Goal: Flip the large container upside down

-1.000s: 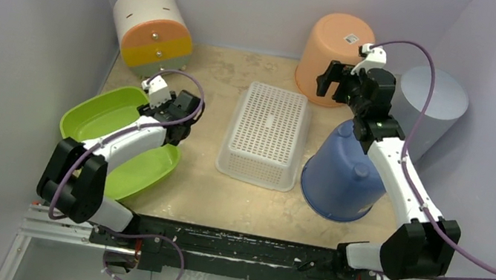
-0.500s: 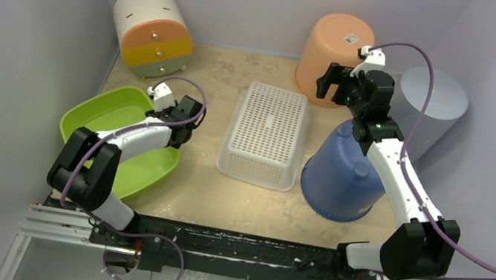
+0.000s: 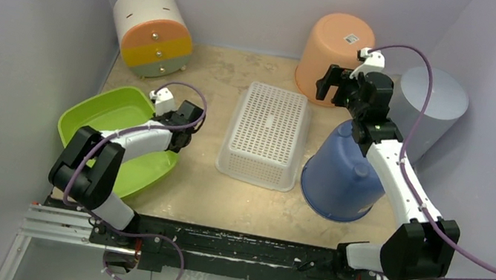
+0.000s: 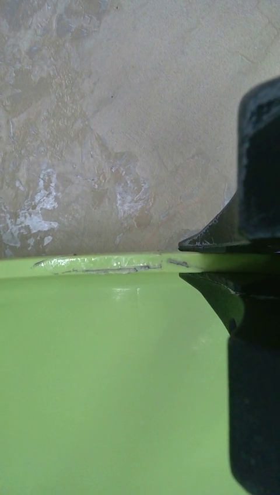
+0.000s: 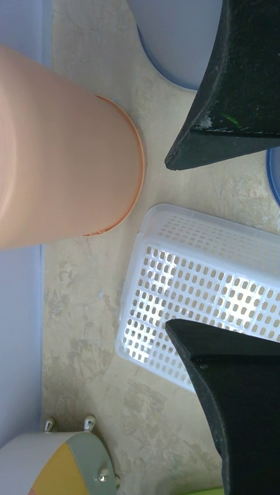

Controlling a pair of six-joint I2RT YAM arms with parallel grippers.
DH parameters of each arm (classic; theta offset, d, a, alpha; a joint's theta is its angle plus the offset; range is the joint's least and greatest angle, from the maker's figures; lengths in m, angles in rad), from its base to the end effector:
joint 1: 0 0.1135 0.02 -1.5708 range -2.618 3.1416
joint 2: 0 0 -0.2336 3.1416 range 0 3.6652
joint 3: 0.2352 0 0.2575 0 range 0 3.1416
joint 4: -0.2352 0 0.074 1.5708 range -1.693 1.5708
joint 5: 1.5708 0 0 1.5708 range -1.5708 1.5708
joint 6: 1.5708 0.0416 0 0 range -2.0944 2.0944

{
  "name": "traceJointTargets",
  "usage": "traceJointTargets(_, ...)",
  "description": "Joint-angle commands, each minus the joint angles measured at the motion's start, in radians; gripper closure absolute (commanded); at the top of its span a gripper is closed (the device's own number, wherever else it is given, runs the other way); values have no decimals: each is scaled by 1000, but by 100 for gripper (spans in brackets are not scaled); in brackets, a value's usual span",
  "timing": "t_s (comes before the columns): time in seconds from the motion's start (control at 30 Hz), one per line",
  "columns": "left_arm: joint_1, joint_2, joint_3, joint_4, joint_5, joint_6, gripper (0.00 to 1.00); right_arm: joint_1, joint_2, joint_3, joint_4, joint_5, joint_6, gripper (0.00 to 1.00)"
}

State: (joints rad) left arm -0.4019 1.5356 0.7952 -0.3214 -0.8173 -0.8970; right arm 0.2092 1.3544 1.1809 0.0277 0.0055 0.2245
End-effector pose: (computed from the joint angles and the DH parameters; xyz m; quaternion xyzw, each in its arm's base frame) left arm 0.2760 -0.0844 0.1329 -0.3146 0.8365 0.1666 0.4166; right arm 0.3338 0.0706 0.3407 0.0076 0.7567 0.1386 0.6389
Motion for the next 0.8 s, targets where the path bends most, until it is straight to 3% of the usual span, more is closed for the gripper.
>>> traceJointTargets(0.0,-11,-2,34,-11,10,17,100,2,-40,-7,37,-2,10,0)
traceJointTargets(0.27,-108,-294,174,-78,82,78,100,2,-17,-14,46,-13,19,0)
traceJointTargets(0.5,-179,-454,274,-70,158,98,100,2,-8,-9,51,-14,23,0)
traceJointTargets(0.77,-179,-589,108,291,348,89,100,2,0,-3,42,-6,21,0)
